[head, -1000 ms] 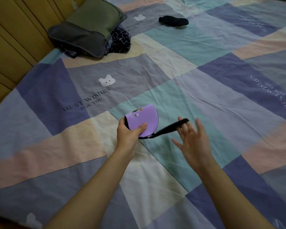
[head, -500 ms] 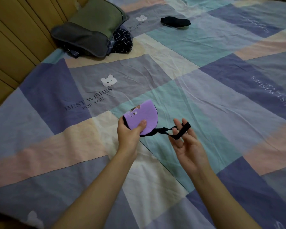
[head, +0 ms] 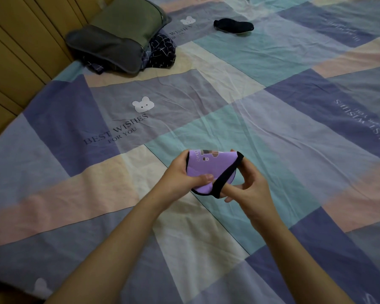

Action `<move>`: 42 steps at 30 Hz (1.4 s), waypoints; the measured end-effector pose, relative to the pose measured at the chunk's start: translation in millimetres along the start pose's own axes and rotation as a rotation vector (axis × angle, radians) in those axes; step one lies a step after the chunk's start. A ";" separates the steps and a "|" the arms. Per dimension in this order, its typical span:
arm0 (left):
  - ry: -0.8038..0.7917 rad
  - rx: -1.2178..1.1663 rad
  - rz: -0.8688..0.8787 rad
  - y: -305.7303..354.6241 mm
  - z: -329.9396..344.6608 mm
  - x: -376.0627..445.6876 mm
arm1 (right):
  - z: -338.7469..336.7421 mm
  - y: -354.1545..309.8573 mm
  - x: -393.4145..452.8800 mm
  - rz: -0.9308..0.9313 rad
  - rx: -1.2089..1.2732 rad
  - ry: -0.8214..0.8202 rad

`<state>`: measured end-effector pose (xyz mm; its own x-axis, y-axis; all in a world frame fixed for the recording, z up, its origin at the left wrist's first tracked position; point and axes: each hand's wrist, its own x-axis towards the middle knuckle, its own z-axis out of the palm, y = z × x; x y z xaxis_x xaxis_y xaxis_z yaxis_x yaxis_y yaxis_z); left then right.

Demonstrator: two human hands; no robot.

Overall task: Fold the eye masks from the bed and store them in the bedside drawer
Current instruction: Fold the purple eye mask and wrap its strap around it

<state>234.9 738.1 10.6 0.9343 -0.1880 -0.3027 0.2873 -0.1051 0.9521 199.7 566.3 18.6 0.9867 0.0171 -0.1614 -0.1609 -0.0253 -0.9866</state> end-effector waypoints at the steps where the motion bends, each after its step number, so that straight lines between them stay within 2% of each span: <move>1: -0.022 0.038 0.003 2.3 -2.3 -0.3 | 0.3 -0.6 0.3 0.013 -0.002 -0.008; 5: -0.108 0.128 -0.011 9.7 -7.0 -0.3 | 0.1 -3.0 1.9 0.059 0.018 0.003; 10: -0.192 0.147 -0.029 12.9 -9.2 -1.8 | 2.5 -6.3 2.4 0.088 -0.005 -0.070; 15: -0.205 0.003 -0.031 8.5 -5.2 -8.1 | 8.8 0.8 5.0 0.160 -0.150 -0.143; 19: -0.167 -0.159 -0.141 1.7 -1.4 -13.2 | 14.5 9.8 3.9 0.164 -0.266 -0.057; 21: -0.112 -0.091 -0.136 -2.8 -2.1 -14.6 | 19.5 11.1 2.4 0.128 -0.362 -0.039; 24: -0.031 -0.003 -0.095 -9.5 -10.8 -16.6 | 23.2 12.6 0.6 0.077 -0.246 -0.106; 27: -0.070 0.039 -0.088 -10.9 -28.6 -19.8 | 15.9 8.4 3.8 -0.009 -0.114 -0.114; 30: -0.185 0.134 -0.111 -6.3 -46.1 -26.3 | 17.1 -4.6 7.4 -0.161 -0.239 -0.301; 34: -0.181 0.139 -0.129 -0.2 -66.4 -35.5 | 40.3 -17.1 9.8 -0.350 -0.454 -0.542; 39: -0.171 0.019 -0.175 -0.8 -94.8 -49.7 | 66.7 -25.1 9.9 -0.466 -0.501 -0.649; 42: -0.108 -0.090 -0.177 -4.8 -114.8 -57.2 | 83.4 -27.3 6.8 -0.441 -0.490 -0.703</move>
<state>204.3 861.4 28.5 0.8413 -0.2781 -0.4635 0.4667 -0.0590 0.8825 209.0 650.5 42.5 0.6930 0.7156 0.0877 0.4048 -0.2855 -0.8687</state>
